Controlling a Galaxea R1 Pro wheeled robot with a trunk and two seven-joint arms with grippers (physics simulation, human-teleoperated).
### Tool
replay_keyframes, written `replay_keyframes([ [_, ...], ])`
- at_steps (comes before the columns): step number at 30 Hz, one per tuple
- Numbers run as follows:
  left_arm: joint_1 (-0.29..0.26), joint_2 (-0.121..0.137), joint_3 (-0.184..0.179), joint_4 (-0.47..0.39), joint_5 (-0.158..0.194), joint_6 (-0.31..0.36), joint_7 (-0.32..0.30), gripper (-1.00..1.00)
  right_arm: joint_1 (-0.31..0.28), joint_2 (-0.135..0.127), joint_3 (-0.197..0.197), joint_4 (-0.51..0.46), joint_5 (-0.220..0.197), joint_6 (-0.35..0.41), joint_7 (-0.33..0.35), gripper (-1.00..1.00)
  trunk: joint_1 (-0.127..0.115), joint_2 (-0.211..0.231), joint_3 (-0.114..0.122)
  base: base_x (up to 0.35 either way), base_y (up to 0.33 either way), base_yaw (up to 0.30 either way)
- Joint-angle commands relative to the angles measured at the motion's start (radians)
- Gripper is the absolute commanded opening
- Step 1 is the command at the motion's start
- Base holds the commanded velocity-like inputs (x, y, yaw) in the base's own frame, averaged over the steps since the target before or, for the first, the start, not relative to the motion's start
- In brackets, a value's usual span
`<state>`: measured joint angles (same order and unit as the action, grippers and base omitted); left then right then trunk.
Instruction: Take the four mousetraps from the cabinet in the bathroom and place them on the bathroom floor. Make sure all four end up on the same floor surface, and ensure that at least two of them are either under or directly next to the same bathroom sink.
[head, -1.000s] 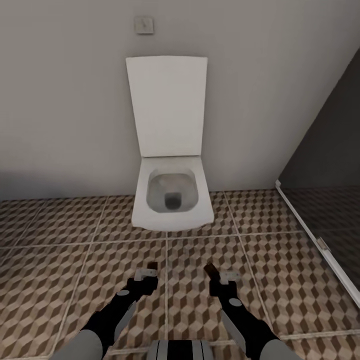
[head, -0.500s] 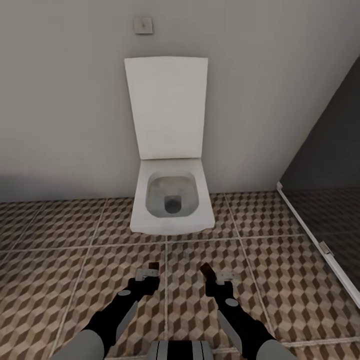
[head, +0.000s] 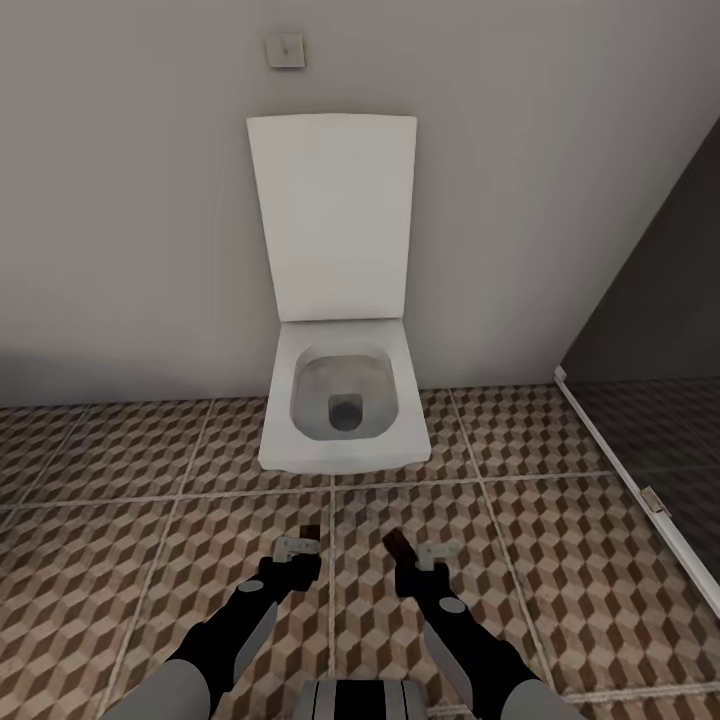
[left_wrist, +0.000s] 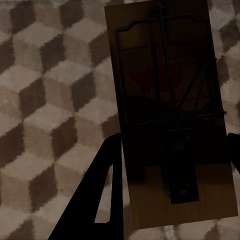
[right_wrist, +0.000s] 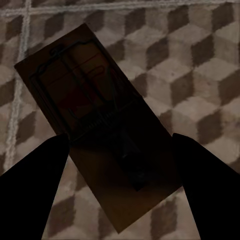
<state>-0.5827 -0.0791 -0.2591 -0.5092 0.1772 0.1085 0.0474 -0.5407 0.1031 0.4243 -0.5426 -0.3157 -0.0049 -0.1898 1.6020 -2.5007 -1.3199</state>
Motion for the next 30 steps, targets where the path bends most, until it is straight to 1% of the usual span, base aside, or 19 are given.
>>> replay_keyframes([
  [1, 0.0, 0.001, -0.006, -0.002, 0.008, 0.005, 0.007, -1.0, -0.001, -0.001, 0.008, -0.001, -0.008, 0.0, -0.006, -1.0, 0.0, 0.0, -0.001, 0.0, 0.0, 0.0],
  [7, 0.0, 0.002, -0.006, -0.002, 0.008, 0.004, 0.006, -1.0, -0.001, -0.013, 0.008, -0.002, 0.032, 0.0, 0.041, -1.0, 0.0, 0.0, -0.001, 0.0, 0.0, 0.0],
  [10, 0.0, 0.002, -0.007, 0.001, 0.008, 0.002, 0.005, -1.0, -0.001, -0.018, 0.008, -0.002, 0.061, -0.001, 0.09, -1.0, 0.0, 0.0, -0.001, 0.0, 0.0, 0.0],
  [13, 0.0, 0.003, -0.007, 0.007, 0.008, -0.001, -0.007, -1.0, -0.001, -0.032, 0.008, -0.002, 0.081, -0.005, 0.132, -1.0, 0.0, 0.0, -0.001, 0.0, 0.0, 0.0],
  [17, 0.0, 0.006, -0.008, 0.016, 0.006, -0.006, -0.053, -1.0, -0.001, -0.059, 0.006, -0.003, 0.088, -0.007, 0.164, -1.0, 0.0, 0.0, -0.001, 0.0, 0.0, 0.0],
  [20, 0.0, 0.009, -0.008, 0.018, 0.004, -0.007, -0.084, -1.0, -0.001, -0.082, 0.005, -0.005, 0.09, -0.007, 0.221, -1.0, 0.0, 0.0, -0.001, 0.0, 0.0, 0.0],
  [23, 0.0, 0.01, -0.008, 0.027, 0.002, -0.008, -0.094, -1.0, -0.001, -0.106, 0.004, -0.027, 0.09, -0.007, 0.274, -1.0, 0.0, 0.0, -0.001, 0.0, 0.0, 0.0],
  [26, 0.0, 0.011, -0.008, 0.031, 0.001, -0.009, -0.097, -1.0, -0.001, -0.118, 0.003, -0.044, 0.09, -0.007, 0.295, -1.0, 0.0, 0.0, -0.001, 0.0, 0.0, 0.0],
  [30, 0.0, 0.011, -0.008, 0.032, 0.001, -0.009, -0.098, -1.0, -0.001, -0.123, 0.002, -0.052, 0.09, -0.006, 0.309, -1.0, 0.0, 0.0, -0.001, 0.0, 0.0, 0.0],
])
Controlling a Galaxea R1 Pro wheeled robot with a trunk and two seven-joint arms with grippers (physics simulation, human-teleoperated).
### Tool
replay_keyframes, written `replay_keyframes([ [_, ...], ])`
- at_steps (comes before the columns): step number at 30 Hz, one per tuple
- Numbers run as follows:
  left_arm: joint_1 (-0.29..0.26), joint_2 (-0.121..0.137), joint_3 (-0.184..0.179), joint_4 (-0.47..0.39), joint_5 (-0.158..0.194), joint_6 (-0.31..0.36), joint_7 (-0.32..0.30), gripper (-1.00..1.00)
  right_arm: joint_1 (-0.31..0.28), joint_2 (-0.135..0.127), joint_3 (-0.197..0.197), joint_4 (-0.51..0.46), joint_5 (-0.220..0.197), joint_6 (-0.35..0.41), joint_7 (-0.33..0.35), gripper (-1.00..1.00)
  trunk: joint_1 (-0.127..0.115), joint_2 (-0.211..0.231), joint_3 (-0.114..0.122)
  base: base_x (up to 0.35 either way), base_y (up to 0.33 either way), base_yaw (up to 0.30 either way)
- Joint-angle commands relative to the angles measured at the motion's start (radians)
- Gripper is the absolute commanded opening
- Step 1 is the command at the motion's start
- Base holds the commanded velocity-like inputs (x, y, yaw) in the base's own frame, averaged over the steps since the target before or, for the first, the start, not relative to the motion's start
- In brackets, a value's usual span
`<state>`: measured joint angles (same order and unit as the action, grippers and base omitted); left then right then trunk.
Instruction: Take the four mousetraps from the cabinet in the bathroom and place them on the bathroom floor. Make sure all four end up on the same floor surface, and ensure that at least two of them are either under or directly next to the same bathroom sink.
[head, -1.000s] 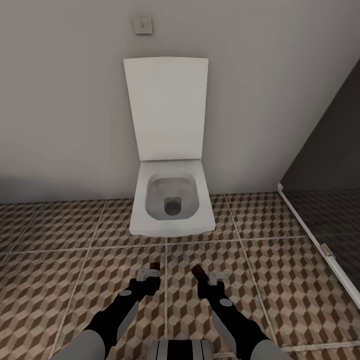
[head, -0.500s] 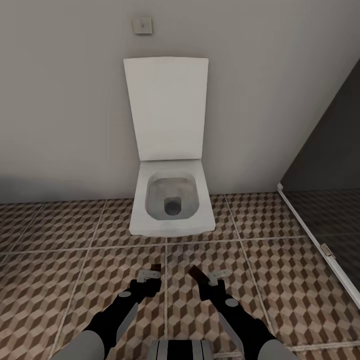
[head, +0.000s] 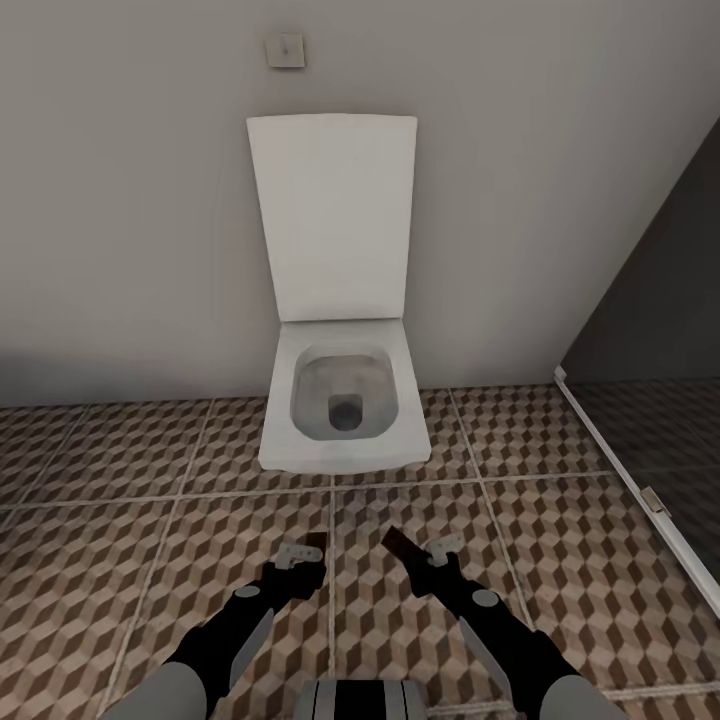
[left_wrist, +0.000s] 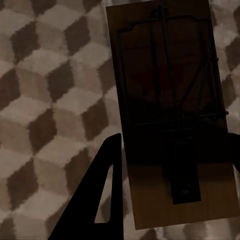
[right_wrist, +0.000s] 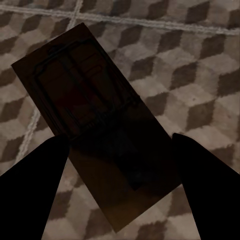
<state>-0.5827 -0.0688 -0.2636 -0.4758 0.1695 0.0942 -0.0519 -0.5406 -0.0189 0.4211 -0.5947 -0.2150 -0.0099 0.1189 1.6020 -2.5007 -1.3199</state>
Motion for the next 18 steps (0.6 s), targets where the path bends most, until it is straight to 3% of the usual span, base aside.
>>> replay_keyframes([
  [1, 0.0, 0.001, -0.003, -0.001, 0.009, 0.006, 0.001, -1.0, -0.001, -0.001, 0.005, -0.001, -0.01, 0.0, -0.001, -1.0, 0.0, 0.0, -0.001, 0.0, 0.0, 0.0],
  [5, 0.0, 0.001, -0.003, -0.002, 0.008, 0.006, 0.002, -1.0, -0.001, 0.002, 0.004, -0.002, -0.01, 0.005, -0.032, -1.0, 0.0, 0.0, -0.001, 0.018, 0.0, 0.0],
  [10, 0.0, 0.001, -0.002, -0.005, 0.007, 0.007, 0.004, -1.0, -0.001, 0.009, 0.004, -0.002, -0.014, 0.022, -0.155, -1.0, 0.0, 0.0, -0.001, 0.113, 0.0, 0.0],
  [18, 0.0, 0.001, -0.002, -0.007, 0.007, 0.007, 0.005, -1.0, -0.001, 0.008, 0.004, -0.056, -0.017, 0.139, -0.172, -1.0, 0.0, 0.0, -0.001, 0.153, 0.0, 0.0],
])
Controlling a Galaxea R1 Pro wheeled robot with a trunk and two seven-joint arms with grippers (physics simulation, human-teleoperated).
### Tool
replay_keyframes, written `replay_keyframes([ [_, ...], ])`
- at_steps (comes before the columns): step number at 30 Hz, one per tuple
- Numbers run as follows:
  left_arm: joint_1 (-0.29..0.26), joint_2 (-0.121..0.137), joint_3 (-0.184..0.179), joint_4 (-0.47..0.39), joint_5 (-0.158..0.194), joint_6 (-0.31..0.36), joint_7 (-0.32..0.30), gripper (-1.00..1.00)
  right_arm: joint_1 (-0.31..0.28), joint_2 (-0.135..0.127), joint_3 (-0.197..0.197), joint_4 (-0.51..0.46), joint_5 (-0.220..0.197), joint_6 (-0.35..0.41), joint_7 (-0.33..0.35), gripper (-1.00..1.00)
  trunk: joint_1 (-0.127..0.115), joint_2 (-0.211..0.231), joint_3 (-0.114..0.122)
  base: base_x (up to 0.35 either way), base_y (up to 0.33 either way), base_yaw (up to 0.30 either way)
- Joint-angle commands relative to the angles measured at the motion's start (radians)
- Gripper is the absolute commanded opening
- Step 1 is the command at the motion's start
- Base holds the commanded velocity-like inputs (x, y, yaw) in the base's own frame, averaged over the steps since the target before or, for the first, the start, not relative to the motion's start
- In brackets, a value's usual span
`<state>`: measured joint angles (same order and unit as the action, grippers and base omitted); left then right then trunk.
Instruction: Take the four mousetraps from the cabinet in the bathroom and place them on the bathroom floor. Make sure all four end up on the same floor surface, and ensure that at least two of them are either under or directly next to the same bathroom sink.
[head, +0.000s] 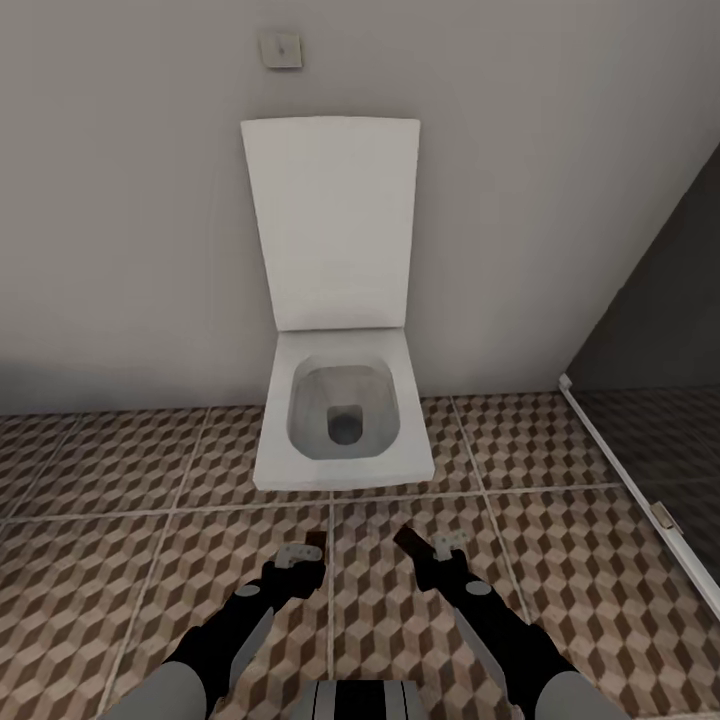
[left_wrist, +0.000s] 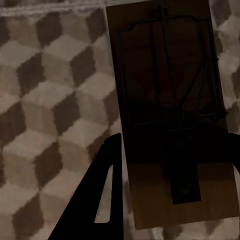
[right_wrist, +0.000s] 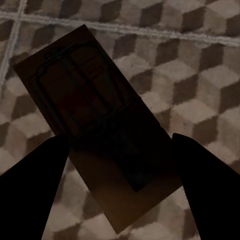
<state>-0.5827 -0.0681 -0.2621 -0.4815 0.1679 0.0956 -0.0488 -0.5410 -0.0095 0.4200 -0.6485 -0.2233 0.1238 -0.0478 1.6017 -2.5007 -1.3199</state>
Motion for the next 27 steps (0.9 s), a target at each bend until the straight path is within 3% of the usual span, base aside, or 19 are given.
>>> replay_keyframes([
  [1, 0.0, 0.001, -0.003, -0.002, 0.009, 0.006, 0.002, -1.0, 0.0, -0.001, 0.005, -0.012, -0.009, 0.017, -0.007, -1.0, 0.0, 0.0, -0.001, 0.156, 0.0, 0.0],
  [10, 0.0, 0.001, -0.003, -0.003, 0.009, 0.006, 0.003, -1.0, 0.0, -0.001, 0.004, -0.087, -0.007, 0.149, -0.068, -1.0, 0.0, 0.0, -0.001, 0.104, 0.0, 0.0],
  [27, 0.0, 0.0, -0.003, -0.004, 0.009, 0.01, 0.003, -1.0, 0.0, 0.003, 0.003, -0.097, -0.008, 0.169, -0.115, -1.0, 0.0, 0.0, -0.001, 0.003, 0.0, 0.0],
])
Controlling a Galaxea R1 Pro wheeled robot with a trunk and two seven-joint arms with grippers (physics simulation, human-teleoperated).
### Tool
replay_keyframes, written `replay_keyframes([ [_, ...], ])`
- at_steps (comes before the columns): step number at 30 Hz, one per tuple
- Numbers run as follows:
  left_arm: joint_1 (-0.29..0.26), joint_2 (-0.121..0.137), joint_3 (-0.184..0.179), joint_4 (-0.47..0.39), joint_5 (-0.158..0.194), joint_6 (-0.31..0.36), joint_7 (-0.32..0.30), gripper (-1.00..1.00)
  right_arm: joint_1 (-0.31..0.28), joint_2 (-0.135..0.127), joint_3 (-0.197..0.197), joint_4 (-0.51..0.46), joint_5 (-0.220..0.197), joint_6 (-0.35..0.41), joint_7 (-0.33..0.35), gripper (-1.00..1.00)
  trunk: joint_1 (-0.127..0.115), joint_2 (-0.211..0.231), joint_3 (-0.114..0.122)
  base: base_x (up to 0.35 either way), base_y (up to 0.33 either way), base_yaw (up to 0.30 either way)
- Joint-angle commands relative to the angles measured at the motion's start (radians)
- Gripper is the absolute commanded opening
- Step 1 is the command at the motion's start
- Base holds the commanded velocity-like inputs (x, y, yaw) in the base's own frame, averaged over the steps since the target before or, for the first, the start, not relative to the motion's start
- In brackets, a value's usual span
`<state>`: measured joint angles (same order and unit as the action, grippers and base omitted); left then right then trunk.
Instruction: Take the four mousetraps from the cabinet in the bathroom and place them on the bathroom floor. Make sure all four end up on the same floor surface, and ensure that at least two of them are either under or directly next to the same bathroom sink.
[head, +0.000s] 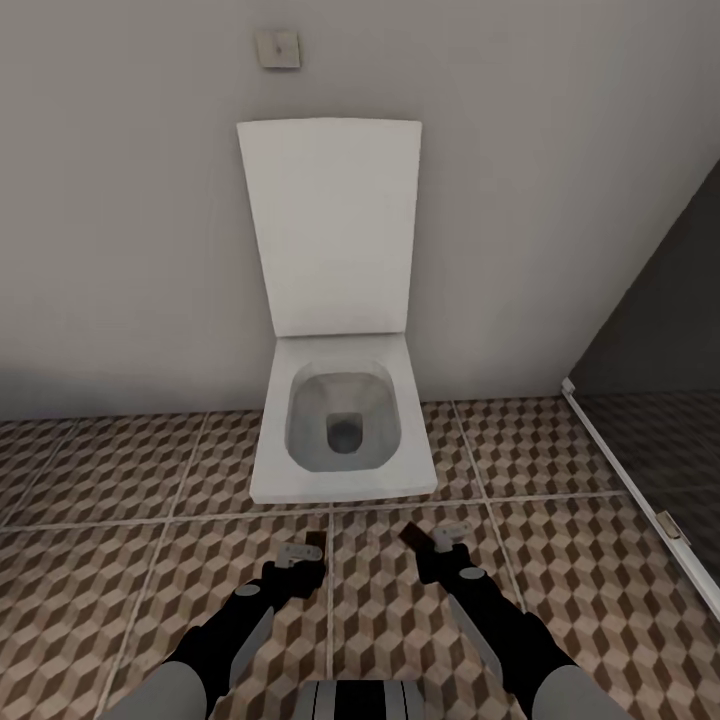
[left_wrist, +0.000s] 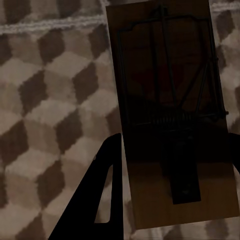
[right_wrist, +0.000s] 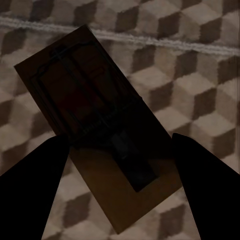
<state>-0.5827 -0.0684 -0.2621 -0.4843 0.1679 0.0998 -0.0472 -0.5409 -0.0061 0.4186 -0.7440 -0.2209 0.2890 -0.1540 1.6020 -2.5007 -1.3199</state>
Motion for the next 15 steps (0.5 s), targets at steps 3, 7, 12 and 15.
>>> replay_keyframes([
  [3, 0.0, 0.0, -0.003, 0.003, 0.01, 0.011, 0.002, -1.0, -0.001, 0.0, 0.005, -0.002, -0.011, 0.003, -0.015, -1.0, 0.0, 0.0, -0.001, 0.0, 0.0, 0.0],
  [7, 0.0, -0.001, -0.004, 0.006, 0.012, 0.012, 0.002, -1.0, -0.001, -0.001, 0.005, -0.003, -0.012, -0.004, -0.014, -1.0, 0.0, 0.0, -0.001, 0.0, 0.0, 0.0],
  [12, 0.0, -0.001, -0.004, 0.007, 0.013, 0.012, 0.002, -1.0, -0.001, -0.001, 0.006, -0.003, -0.013, -0.006, -0.008, -1.0, 0.0, 0.0, -0.001, 0.0, 0.0, 0.0],
  [15, 0.0, -0.001, -0.004, 0.007, 0.013, 0.013, 0.002, -1.0, -0.001, 0.0, 0.006, -0.003, -0.014, -0.007, 0.007, -1.0, 0.0, 0.0, -0.001, 0.0, 0.0, 0.0],
])
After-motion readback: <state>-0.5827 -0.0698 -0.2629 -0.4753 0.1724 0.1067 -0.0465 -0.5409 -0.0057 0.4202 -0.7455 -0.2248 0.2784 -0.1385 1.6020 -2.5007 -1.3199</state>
